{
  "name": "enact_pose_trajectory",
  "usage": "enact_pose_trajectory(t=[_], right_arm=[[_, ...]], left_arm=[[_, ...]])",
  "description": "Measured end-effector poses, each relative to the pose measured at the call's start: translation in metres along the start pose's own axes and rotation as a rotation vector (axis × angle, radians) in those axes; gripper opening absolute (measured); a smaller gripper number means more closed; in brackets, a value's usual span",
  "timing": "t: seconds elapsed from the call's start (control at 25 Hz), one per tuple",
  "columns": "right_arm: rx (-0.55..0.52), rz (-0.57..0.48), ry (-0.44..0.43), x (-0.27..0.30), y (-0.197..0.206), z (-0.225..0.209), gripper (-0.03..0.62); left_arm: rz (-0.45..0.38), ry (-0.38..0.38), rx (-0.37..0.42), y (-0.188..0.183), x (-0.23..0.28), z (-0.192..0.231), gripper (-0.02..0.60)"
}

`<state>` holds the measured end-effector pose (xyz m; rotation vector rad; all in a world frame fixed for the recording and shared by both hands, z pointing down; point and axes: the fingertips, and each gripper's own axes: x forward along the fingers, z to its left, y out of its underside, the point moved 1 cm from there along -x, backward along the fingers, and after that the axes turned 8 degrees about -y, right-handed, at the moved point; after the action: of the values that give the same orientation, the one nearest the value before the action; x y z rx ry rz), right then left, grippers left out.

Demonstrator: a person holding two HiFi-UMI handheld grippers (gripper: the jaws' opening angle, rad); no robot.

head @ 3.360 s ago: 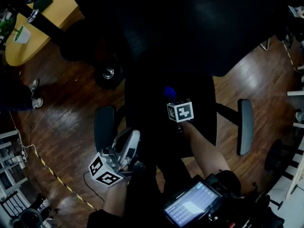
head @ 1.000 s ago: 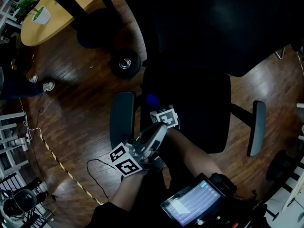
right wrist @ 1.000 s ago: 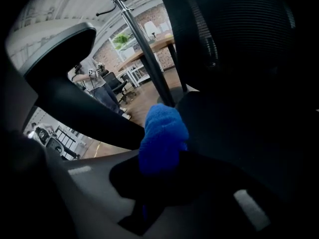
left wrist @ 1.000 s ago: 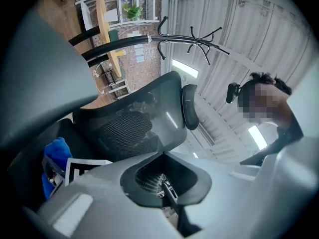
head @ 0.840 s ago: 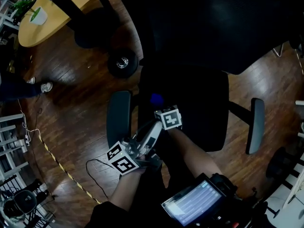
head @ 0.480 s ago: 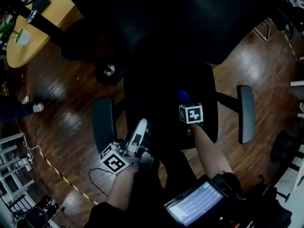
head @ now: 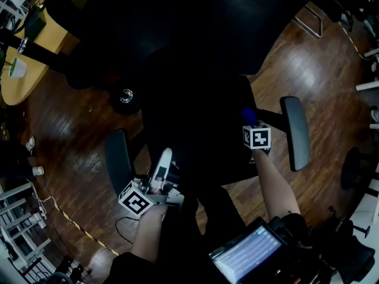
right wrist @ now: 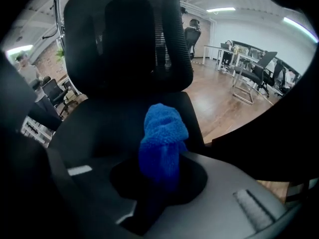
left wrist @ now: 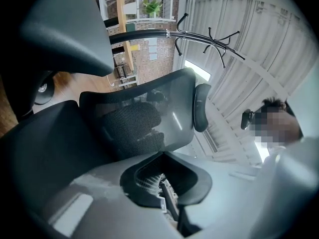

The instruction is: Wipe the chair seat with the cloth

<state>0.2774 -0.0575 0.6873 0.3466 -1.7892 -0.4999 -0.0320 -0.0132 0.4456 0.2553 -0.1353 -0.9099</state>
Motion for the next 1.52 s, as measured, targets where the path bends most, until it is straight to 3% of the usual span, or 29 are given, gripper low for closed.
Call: enact_pose_trajectory(t=[0.16, 0.36, 0.56, 0.76, 1.0, 1.08, 1.28, 1.52], right_arm=[[-0.006, 0.005, 0.037, -0.004, -0.003, 0.001, 0.044], [-0.067, 0.050, -0.025, 0.010, -0.013, 0.048, 0.044], [-0.082, 0.099, -0.255, 0.038, -0.017, 0.172, 0.044], [-0.141, 0.131, -0.406, 0.058, -0.009, 0.281, 0.044], [-0.171, 0.226, -0.529, 0.064, 0.034, 0.360, 0.044], [-0.176, 0.231, -0.518, 0.067, 0.048, 0.358, 0.044], [-0.183, 0.175, -0.460, 0.070, 0.039, 0.334, 0.044], [-0.089, 0.180, -0.349, 0.062, 0.042, 0.257, 0.044]], left_arm=[[-0.002, -0.003, -0.014, 0.002, 0.004, 0.002, -0.009], [-0.038, 0.011, -0.019, -0.010, -0.002, -0.008, -0.009], [-0.095, 0.011, -0.018, -0.028, -0.017, -0.018, -0.009], [-0.149, 0.022, -0.011, -0.042, -0.033, -0.028, -0.009], [-0.175, 0.018, -0.018, -0.047, -0.048, -0.025, -0.009], [-0.178, 0.019, -0.020, -0.046, -0.050, -0.024, -0.009], [-0.168, 0.024, -0.023, -0.044, -0.050, -0.021, -0.009], [-0.139, 0.034, -0.018, -0.037, -0.045, -0.021, -0.009]])
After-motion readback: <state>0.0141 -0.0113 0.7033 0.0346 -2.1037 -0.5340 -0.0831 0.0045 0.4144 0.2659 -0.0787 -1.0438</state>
